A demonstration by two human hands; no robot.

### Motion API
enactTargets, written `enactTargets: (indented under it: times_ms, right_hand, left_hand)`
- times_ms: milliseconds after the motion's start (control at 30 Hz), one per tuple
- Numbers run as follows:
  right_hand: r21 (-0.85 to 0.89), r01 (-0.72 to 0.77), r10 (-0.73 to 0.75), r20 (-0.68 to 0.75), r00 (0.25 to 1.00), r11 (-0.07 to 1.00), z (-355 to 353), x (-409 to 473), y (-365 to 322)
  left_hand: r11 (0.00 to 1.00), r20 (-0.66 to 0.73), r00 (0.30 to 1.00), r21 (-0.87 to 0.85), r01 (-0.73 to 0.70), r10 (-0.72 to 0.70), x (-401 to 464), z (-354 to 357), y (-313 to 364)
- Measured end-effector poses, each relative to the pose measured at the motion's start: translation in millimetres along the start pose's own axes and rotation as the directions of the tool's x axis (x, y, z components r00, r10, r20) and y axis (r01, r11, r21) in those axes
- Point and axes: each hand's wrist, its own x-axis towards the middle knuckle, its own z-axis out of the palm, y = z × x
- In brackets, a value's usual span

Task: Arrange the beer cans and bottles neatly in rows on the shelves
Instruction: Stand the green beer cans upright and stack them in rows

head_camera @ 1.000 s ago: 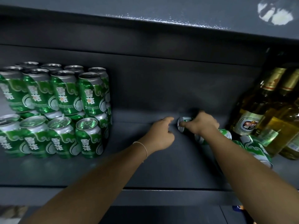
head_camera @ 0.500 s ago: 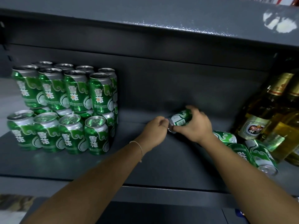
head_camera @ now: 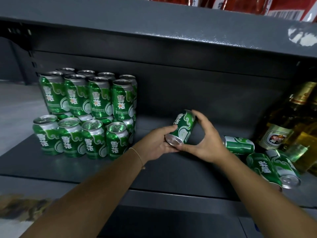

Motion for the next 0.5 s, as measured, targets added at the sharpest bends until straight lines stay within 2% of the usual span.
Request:
enactTargets:
  times_ms: [133,200,267,333,400,500]
  right_hand:
    - [0.018,-0.045,0.044,0.091,0.995,0.999,-1.3,2.8,-4.9]
    - [0.153,-0.101,0.079,0.138,0.987,0.983,-1.4,4.2,-9.7]
    - [0.365,-0.186,0.144,0.140,0.980,0.912,1.0,6.4,-22.4]
    - [0.528,-0.279,0.274,0.089,0.958,0.802,6.7,11.4,-37.9]
    - [0.606,-0.345,0.386,0.067,0.920,0.717,12.5,17.0,-48.9]
    - [0.645,-0.394,0.426,0.116,0.897,0.655,17.4,21.6,-65.9]
  left_hand:
    - [0.994,0.004,0.994,0.022,-0.111,0.111,-8.3,-13.1,-0.5]
    - [0.986,-0.004,0.988,0.063,-0.155,0.155,-12.9,-18.6,-1.6]
    - [0.974,-0.031,0.979,0.113,-0.198,0.203,-18.3,-21.6,-2.6]
    - [0.944,-0.070,0.956,0.192,-0.268,0.285,-23.9,-22.2,-4.0]
    - [0.898,-0.093,0.919,0.268,-0.348,0.384,-28.9,-22.6,-6.0]
    - [0.823,-0.098,0.853,0.338,-0.456,0.512,-37.4,-24.2,-5.5]
